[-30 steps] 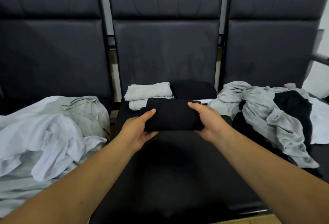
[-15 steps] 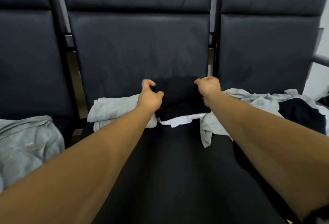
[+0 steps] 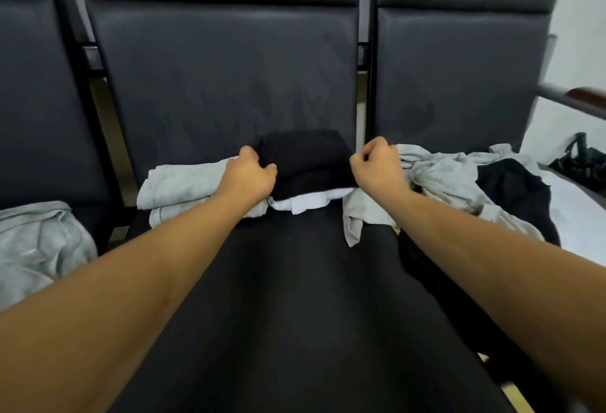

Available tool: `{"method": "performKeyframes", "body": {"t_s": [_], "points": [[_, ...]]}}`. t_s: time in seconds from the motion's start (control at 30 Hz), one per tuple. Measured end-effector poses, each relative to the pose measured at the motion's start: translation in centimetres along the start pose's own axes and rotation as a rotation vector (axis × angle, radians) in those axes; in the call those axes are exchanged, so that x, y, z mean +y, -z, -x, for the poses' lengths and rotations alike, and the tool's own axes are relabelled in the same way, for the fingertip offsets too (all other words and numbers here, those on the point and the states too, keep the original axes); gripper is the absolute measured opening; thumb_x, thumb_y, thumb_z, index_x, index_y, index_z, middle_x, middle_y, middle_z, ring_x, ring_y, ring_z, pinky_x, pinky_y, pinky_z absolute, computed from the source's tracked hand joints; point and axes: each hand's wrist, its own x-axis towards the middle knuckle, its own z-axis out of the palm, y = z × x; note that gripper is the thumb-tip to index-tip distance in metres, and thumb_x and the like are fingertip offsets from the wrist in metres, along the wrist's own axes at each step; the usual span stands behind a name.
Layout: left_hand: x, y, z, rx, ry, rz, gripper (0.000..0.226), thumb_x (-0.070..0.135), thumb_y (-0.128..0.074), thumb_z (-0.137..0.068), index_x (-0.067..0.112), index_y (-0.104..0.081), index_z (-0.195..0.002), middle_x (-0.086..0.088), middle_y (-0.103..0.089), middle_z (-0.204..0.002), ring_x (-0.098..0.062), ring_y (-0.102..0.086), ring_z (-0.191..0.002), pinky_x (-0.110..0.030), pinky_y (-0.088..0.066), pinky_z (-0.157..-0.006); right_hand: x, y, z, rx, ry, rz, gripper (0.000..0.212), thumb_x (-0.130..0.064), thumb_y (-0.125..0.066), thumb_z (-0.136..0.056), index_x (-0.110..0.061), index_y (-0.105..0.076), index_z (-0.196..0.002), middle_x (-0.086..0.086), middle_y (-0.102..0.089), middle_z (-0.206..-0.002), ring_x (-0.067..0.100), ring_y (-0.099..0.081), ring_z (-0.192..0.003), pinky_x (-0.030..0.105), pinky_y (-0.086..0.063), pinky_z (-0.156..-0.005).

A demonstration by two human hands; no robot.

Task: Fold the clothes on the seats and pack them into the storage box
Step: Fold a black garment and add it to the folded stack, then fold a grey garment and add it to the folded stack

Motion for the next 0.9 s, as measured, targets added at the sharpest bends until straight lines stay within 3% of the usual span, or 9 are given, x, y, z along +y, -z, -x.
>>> {"method": "performKeyframes", "body": {"t_s": [0.1,0.27,0.37,0.43,0.5,0.57,0.63,0.77,0.9], "points": [[0.1,0.3,3.3,-0.123,0.017,0.018,0.025,0.024,-0.05,-0.096,0.01,-0.052,-0.076,-0.01,-0.06,-0.072,-0.024,-0.057,-0.072,-0.031,-0.043,-0.068,1.8,3.9,3.0,-0.058,0.014,0.152,0.019,-0.014,-0.059,-0.088,-0.002,-0.057,-0.102,0.02,-0.059,-0.111,0.031,-0.057,-0.099,0.035,-0.043,-0.082],[3.7,-1.9,9.2,-0.377,-0.08,0.103,0.014,0.017,-0.056,-0.093,0.009,-0.066,-0.087,-0.004,-0.069,-0.081,-0.012,-0.063,-0.062,-0.022,-0.048,-0.058,5.7,12.1,5.9,-0.053,-0.138,0.492,0.039,-0.023,-0.06,-0.091,-0.002,-0.051,-0.123,0.024,-0.044,-0.132,0.043,-0.047,-0.12,0.045,-0.042,-0.103],[7.0,-5.6,12.1,-0.492,-0.141,0.111,0.015,0.018,-0.058,-0.09,0.013,-0.068,-0.08,-0.004,-0.072,-0.083,-0.017,-0.068,-0.073,-0.03,-0.055,-0.07,8.3,15.8,7.3,-0.113,-0.361,0.608,0.052,-0.041,-0.057,-0.094,-0.006,-0.043,-0.131,0.023,-0.037,-0.139,0.046,-0.04,-0.128,0.051,-0.034,-0.107],[8.7,-8.2,13.5,-0.51,-0.178,0.112,0.013,0.021,-0.059,-0.089,0.019,-0.067,-0.078,-0.002,-0.073,-0.084,-0.02,-0.07,-0.083,-0.031,-0.055,-0.075,10.6,16.4,8.0,-0.226,-0.416,0.626,0.064,-0.052,-0.045,-0.091,-0.007,-0.04,-0.136,0.022,-0.039,-0.14,0.044,-0.041,-0.13,0.049,-0.033,-0.108],[10.5,-10.6,14.9,-0.521,-0.224,0.121,0.01,0.023,-0.06,-0.09,0.024,-0.067,-0.083,0.006,-0.068,-0.078,-0.016,-0.067,-0.082,-0.027,-0.051,-0.072,12.7,17.1,8.8,-0.303,-0.365,0.599,0.05,-0.041,-0.042,-0.096,-0.006,-0.045,-0.131,0.017,-0.049,-0.129,0.039,-0.05,-0.12,0.041,-0.04,-0.097],[11.8,-12.9,15.7,-0.54,-0.248,0.13,0.013,0.026,-0.057,-0.092,0.02,-0.069,-0.091,0.008,-0.065,-0.078,-0.015,-0.065,-0.083,-0.028,-0.05,-0.074,13.3,17.7,9.8,-0.215,-0.307,0.476,0.012,-0.02,-0.048,-0.098,-0.009,-0.049,-0.096,0.01,-0.055,-0.1,0.035,-0.055,-0.095,0.035,-0.041,-0.074],[13.2,-15.0,15.9,-0.556,-0.207,0.195,0.021,0.029,-0.055,-0.095,0.013,-0.068,-0.095,-0.001,-0.069,-0.09,-0.022,-0.067,-0.092,-0.035,-0.054,-0.082,13.8,18.2,9.9,-0.103,-0.228,0.384,0.022,-0.016,-0.052,-0.096,-0.012,-0.042,-0.076,0.004,-0.051,-0.077,0.03,-0.052,-0.078,0.034,-0.036,-0.059],[15.6,-16.8,16.0,-0.565,0.033,0.615,0.039,0.052,-0.051,-0.098,0.017,-0.067,-0.1,-0.01,-0.072,-0.108,-0.023,-0.069,-0.095,-0.038,-0.057,-0.087,11.7,18.9,9.7,0.059,0.009,0.071,0.027,-0.021,-0.062,-0.094,-0.002,-0.053,-0.079,0.002,-0.05,-0.065,0.014,-0.046,-0.059,0.019,-0.035,-0.053],[17.0,-16.6,15.2,-0.795,0.28,1.196,0.056,0.062,-0.051,-0.093,0.015,-0.069,-0.119,-0.012,-0.072,-0.116,-0.029,-0.069,-0.108,-0.044,-0.051,-0.1,8.7,20.3,10.4,-0.186,0.037,-0.567,0.022,-0.007,-0.064,-0.093,-0.003,-0.055,-0.073,0.002,-0.053,-0.066,0.01,-0.05,-0.062,0.021,-0.043,-0.059]]}}
